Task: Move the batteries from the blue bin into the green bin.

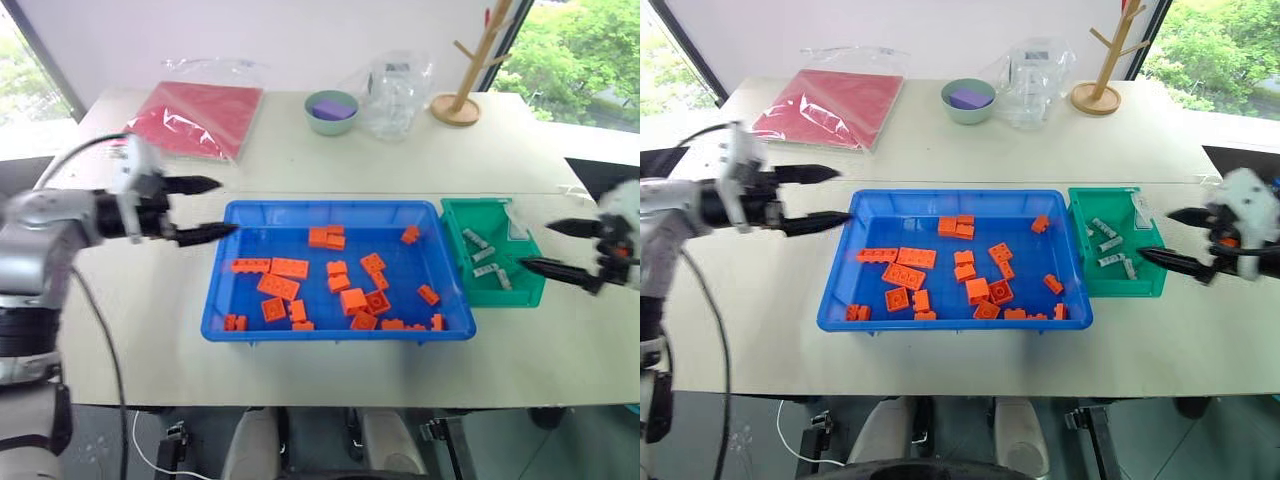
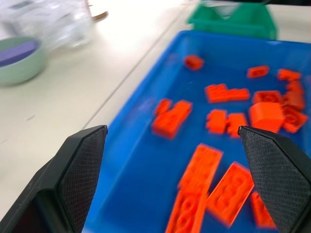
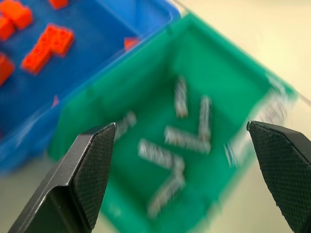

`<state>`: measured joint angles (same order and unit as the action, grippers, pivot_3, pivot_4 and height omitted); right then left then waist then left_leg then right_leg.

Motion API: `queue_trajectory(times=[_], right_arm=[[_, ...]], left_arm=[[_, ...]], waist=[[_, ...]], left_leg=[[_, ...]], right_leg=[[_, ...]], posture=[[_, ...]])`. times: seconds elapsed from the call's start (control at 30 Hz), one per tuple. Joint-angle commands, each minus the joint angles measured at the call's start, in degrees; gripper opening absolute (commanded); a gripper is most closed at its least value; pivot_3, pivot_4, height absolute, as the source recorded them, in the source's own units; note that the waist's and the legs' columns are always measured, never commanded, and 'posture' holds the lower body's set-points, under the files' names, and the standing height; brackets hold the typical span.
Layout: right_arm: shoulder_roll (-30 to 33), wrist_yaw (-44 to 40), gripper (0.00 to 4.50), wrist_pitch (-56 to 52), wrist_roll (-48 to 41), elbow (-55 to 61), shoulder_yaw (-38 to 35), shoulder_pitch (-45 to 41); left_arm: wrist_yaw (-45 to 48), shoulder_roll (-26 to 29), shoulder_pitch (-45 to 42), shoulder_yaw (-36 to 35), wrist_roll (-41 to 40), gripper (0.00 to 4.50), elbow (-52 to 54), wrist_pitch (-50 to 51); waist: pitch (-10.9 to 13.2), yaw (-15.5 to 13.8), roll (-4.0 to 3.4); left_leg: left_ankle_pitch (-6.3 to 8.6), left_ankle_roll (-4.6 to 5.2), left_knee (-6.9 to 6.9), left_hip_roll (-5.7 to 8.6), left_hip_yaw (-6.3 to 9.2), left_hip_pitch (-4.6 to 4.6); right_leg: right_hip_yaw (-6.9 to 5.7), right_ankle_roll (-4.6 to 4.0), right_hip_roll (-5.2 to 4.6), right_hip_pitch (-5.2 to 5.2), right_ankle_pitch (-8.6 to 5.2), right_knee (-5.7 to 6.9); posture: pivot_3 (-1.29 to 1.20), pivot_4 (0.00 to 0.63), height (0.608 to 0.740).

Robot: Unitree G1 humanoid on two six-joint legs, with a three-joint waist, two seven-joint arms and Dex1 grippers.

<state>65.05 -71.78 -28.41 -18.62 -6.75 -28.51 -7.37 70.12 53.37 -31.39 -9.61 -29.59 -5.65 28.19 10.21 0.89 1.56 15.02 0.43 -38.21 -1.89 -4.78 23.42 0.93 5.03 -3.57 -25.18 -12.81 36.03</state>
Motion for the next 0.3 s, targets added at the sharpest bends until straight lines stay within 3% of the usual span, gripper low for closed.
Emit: queue_trajectory(times=[0.03, 0.17, 0.3], right_arm=[[3.5, -6.4, 4.44, 6.3, -2.0, -8.5, -5.9, 0.8], [6.3, -9.2, 4.44, 10.7, -0.7, -19.5, -3.7, -1.1], [5.2, -10.1, 4.44, 13.9, -1.2, -21.2, -0.6, -3.1]], left_arm=[[2.4, 4.4, 0.9, -6.0, -2.0, 4.50, -3.3, 1.2], [7.4, 10.3, 5.9, -6.5, 1.4, 4.50, -7.3, -2.9], [7.4, 10.9, 5.9, -7.5, 1.3, 4.50, -8.9, -4.4]], waist=[[0.0, 0.2, 0.00], [0.0, 0.4, -0.03], [0.0, 0.2, -0.02]], left_leg=[[0.00, 0.00, 0.00, -0.01, -0.02, -0.03], [0.00, 0.00, 0.00, -0.05, -0.02, -0.18], [0.00, -0.01, 0.00, -0.10, -0.04, -0.16]], right_leg=[[0.00, -0.07, 0.00, 0.01, -0.04, 0.00], [0.06, -0.13, -0.02, 0.08, -0.07, 0.01], [0.06, -0.18, -0.04, 0.04, -0.09, 0.02]], posture=[[0.00, 0.150, 0.736], [0.00, 0.150, 0.736], [0.00, 0.150, 0.736]])
